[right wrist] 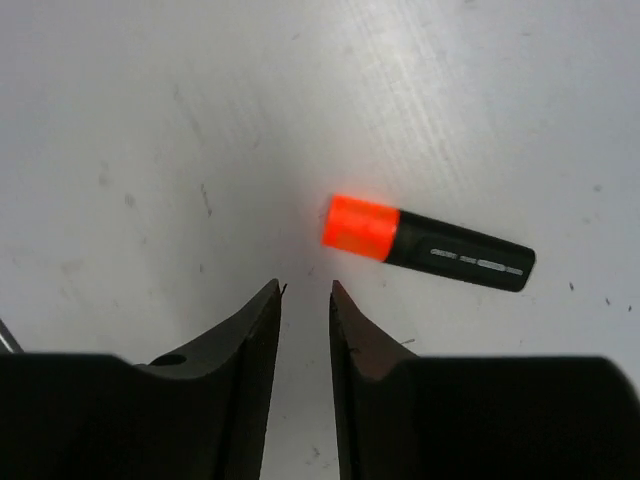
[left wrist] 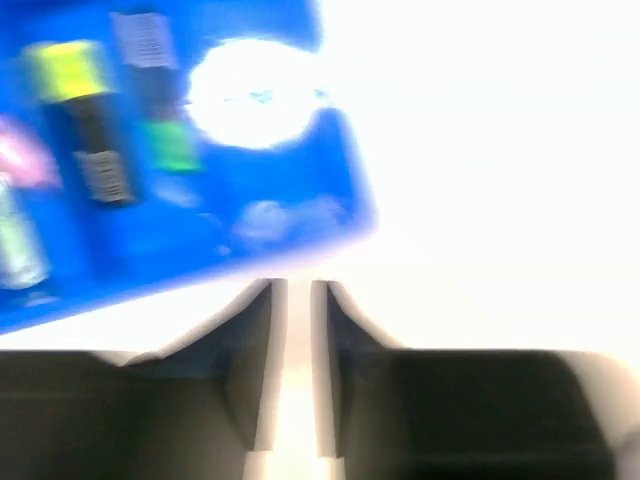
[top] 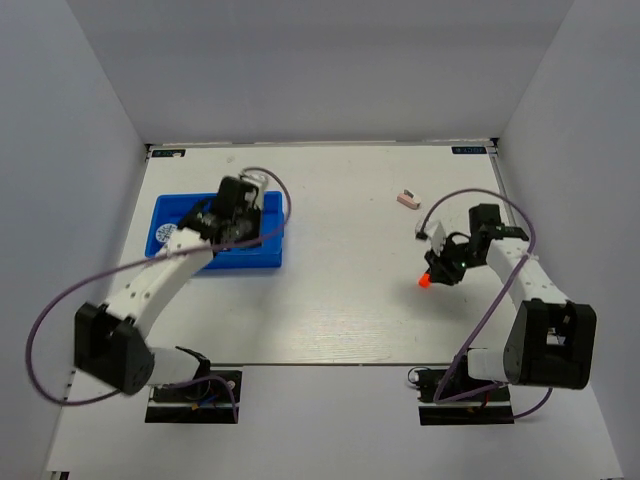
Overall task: Sort the stationery into containers
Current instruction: Pick up the pen from the center of the board.
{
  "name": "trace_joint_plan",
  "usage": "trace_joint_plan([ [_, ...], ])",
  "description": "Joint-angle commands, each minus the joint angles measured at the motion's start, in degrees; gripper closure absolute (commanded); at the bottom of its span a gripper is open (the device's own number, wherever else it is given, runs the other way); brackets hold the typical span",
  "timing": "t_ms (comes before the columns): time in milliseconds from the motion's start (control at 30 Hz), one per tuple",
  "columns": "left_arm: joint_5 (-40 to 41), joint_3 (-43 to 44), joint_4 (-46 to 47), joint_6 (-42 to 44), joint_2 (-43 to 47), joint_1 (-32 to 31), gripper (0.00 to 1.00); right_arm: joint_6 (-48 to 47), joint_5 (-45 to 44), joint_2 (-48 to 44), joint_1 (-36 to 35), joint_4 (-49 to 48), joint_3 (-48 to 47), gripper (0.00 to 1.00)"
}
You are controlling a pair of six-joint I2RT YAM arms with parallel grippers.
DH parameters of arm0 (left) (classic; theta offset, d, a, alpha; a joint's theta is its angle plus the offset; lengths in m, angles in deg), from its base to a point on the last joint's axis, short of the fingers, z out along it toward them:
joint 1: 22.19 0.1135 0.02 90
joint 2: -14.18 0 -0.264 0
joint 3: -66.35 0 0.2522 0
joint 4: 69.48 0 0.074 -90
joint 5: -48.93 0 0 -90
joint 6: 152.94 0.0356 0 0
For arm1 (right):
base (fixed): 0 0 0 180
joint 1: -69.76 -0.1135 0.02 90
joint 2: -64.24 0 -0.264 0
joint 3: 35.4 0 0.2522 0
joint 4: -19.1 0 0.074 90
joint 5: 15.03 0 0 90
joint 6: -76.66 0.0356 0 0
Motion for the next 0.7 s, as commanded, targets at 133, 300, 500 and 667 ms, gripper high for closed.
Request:
trace_joint_plan([
  [133,-6.64,-14.33,-2.55,3.2,13.17,-19.98,0.15,-57.55,-1.92,0.02,2.36,8.61,1.4,0.62],
  [300,-3.74,-18.71,-4.06,4.17,19.58,-24.39,0.09,-65.22,-0.68,6.01,2.46,9.62,-3.82,0.41],
  [500,-1.63,-20.92,-4.49,3.91,24.5,-24.39,0.05,-73.82,-3.4,15.23,2.72,13.11,-10.4,0.33],
  [667,-0.05,-21.72,-5.37,3.91,26.27,-24.39,0.04,-76.21,-5.16,20.41,2.28,11.45,-13.39,0.33],
])
